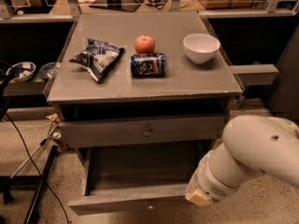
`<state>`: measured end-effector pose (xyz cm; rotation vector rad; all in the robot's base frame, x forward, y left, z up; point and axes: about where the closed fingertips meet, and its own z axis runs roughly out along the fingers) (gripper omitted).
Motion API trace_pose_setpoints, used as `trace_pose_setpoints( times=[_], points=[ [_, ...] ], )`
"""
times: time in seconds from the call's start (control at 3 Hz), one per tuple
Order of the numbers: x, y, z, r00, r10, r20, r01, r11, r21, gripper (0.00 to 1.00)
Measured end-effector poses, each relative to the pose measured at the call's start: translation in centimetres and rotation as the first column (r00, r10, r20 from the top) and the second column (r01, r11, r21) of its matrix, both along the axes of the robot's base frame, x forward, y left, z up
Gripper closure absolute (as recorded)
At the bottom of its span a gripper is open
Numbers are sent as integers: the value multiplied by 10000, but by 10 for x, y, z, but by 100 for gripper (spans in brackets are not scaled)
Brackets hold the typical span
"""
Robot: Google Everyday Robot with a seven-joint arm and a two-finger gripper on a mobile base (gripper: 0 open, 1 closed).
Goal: Close middle drawer
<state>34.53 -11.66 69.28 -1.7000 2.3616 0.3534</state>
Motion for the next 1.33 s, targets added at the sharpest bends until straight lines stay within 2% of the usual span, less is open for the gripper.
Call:
trace_pose_setpoints(
  times=[0.33,0.67,1.0,1.33],
  points=[
    [-2,15,-43,9991,-171,-384,175,9998,102,100],
    [-4,26,-68,9963,-131,-851,136,9999,49,100],
    [-6,26,-72,9958,-216,-890,225,9997,87,100],
    [-21,23,-90,9924,-740,-981,774,9965,308,100]
  ],
)
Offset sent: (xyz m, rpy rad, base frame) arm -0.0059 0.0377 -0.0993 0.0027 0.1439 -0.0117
